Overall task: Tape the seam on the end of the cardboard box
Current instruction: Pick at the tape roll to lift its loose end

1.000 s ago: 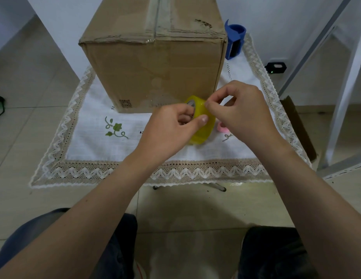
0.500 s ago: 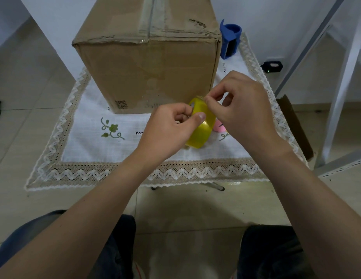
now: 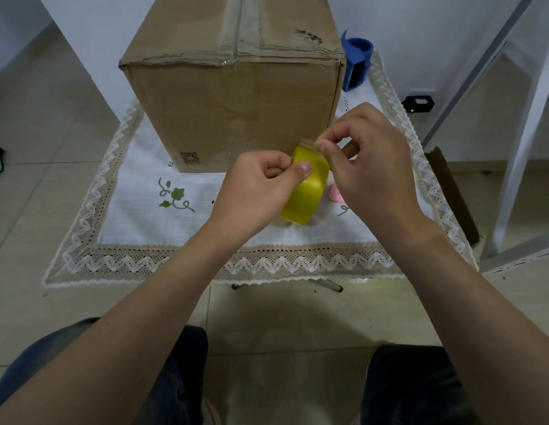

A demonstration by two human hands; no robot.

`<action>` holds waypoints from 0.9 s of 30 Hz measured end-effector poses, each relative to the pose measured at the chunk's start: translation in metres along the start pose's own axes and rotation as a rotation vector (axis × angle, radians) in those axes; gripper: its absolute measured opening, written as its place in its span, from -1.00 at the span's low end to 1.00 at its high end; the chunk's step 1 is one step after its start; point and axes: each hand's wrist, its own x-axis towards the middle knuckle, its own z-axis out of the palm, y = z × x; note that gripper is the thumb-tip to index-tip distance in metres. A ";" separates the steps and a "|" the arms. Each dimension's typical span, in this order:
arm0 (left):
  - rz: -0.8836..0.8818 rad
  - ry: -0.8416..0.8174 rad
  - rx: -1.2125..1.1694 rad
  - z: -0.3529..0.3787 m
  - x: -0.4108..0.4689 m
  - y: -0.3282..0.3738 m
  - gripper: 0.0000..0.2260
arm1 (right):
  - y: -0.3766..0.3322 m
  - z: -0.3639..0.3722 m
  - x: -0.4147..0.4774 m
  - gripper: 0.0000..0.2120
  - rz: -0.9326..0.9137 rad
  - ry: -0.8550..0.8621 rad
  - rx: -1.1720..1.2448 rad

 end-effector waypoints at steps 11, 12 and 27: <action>-0.054 -0.009 -0.110 -0.002 0.002 0.003 -0.62 | -0.003 0.002 -0.003 -0.93 -0.062 0.061 0.025; -0.060 -0.014 -0.111 -0.002 0.002 0.003 -0.62 | -0.003 0.002 -0.003 -0.93 -0.063 0.066 0.029; -0.046 -0.092 -0.247 -0.004 -0.008 0.007 -0.77 | 0.002 -0.001 0.003 -0.92 -0.173 0.007 0.131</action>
